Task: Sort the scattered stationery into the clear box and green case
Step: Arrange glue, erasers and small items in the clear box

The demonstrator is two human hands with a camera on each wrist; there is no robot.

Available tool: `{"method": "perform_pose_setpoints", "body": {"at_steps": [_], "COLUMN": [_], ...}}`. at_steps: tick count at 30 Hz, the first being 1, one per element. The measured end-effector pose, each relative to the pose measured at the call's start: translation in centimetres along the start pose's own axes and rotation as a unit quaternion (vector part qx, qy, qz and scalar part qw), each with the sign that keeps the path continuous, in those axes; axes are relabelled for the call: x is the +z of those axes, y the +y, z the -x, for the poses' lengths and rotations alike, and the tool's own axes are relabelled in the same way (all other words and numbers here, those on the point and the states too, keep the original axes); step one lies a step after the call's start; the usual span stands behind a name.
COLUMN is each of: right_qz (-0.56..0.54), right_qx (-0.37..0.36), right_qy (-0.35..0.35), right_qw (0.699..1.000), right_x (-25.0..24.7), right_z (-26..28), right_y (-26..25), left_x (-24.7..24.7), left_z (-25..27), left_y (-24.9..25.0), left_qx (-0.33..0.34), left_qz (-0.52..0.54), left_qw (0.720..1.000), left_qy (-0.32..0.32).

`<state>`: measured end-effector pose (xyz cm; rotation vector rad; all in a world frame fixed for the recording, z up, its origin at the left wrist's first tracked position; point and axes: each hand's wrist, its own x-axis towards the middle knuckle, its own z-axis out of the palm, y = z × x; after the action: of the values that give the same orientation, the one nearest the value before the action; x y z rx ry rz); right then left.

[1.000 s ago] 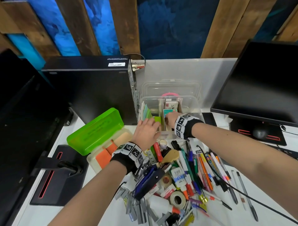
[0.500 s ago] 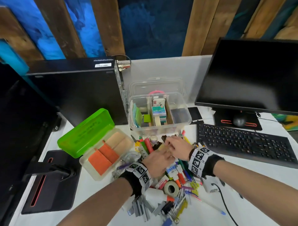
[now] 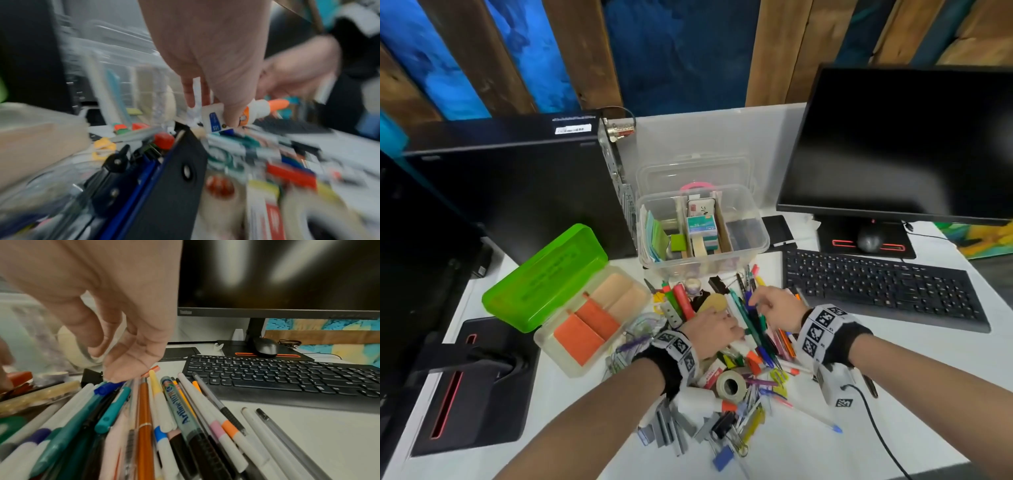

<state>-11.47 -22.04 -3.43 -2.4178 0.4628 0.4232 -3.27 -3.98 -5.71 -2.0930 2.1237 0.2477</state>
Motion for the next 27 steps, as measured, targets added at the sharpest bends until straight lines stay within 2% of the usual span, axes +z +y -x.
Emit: {"method": "perform_pose_setpoints", "body": {"at_steps": [2, 5, 9, 11, 14, 20, 23, 27], "right_qz": [-0.026, -0.07, -0.054, -0.005, 0.093, 0.192, 0.157, 0.039], "right_qx": [0.008, 0.036, -0.01, -0.038, -0.064, -0.02, -0.002, 0.03], "right_qy": [0.013, 0.01, -0.047, -0.087, -0.09, -0.067, -0.071, -0.034], "right_qw": [1.0, 0.997, 0.997, 0.995, 0.99, 0.979, 0.985, 0.998], "right_x": [-0.7, -1.5, -0.3, 1.6, 4.6, 5.5, 4.4, 2.5], "right_z": [-0.1, 0.1, 0.9, 1.5, 1.9, 1.0, 0.3, -0.4], "right_y": [0.3, 0.7, 0.0, -0.9, -2.4, -3.3, -3.5, -2.7], "left_x": [-0.6, -2.0, -3.9, -4.2, -4.1, -3.1, -2.7, -2.5], "left_z": [0.2, 1.3, 3.0, 3.9, 5.1, 7.5, 8.4, 9.5], "left_y": [-1.0, -2.9, -5.4, -6.4, -7.2, -8.2, -8.5, -8.7], "left_qx": [-0.058, -0.166, -0.295, -0.335, -0.376, -0.412, -0.419, -0.414], "left_qz": [0.07, 0.202, 0.35, 0.372, 0.363, 0.354, 0.348, 0.341], "left_qw": [0.994, 0.952, 0.868, 0.842, 0.826, 0.806, 0.805, 0.807], "left_qy": [0.056, 0.157, 0.193, 0.202, 0.211, 0.235, 0.237, 0.246]}}
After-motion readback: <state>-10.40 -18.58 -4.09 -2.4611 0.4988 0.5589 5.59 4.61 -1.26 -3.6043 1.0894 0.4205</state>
